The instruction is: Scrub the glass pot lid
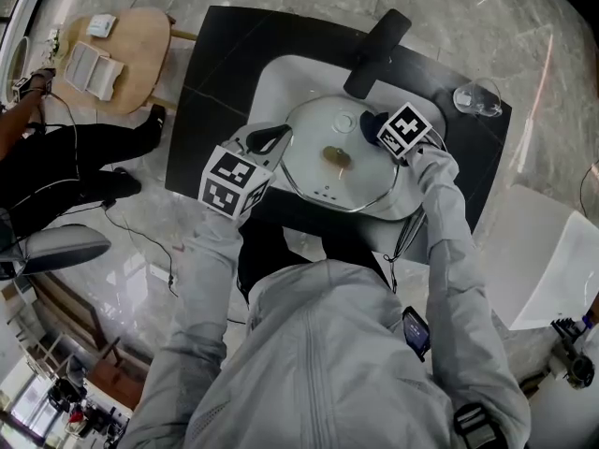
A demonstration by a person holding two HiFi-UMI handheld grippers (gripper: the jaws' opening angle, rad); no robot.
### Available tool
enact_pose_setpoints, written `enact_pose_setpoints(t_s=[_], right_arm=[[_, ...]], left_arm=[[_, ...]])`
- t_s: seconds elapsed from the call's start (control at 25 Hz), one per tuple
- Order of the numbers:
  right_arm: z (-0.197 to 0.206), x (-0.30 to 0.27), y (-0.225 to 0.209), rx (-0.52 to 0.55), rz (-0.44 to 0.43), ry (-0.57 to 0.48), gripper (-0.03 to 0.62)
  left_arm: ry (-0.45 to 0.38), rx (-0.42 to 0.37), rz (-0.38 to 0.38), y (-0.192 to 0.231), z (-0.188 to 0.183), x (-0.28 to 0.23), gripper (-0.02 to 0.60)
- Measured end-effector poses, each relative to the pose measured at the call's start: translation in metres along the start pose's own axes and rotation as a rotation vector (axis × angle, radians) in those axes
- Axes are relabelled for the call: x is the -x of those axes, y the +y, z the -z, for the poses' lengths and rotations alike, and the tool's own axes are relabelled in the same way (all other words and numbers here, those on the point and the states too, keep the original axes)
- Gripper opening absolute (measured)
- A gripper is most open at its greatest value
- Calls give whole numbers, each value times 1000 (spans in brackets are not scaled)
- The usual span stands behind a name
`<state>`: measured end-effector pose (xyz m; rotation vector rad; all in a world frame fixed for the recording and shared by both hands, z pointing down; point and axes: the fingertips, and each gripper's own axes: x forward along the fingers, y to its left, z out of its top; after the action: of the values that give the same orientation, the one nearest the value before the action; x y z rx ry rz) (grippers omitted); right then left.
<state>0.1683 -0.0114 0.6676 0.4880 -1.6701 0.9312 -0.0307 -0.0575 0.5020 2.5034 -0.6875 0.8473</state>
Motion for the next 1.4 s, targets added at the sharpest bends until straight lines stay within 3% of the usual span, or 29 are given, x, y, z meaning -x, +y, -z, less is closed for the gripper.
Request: enact_pose_setpoints(t_s=[0.32, 0.92, 1.12, 1.28, 1.4], right_arm=[[-53, -19, -13, -32, 58, -153, 67], [-110, -23, 22, 172, 186, -258, 67], [-115, -29, 42, 155, 137, -254, 67], [-134, -25, 64, 256, 119, -299, 67], [-133, -28, 79, 260, 65, -310, 67]], left_arm=[[12, 22, -12, 4, 11, 4, 29], [19, 62, -39, 5, 30, 15, 29], [19, 66, -43, 4, 32, 18, 29], [15, 67, -40, 1, 31, 17, 29], [18, 68, -42, 2, 32, 17, 29]])
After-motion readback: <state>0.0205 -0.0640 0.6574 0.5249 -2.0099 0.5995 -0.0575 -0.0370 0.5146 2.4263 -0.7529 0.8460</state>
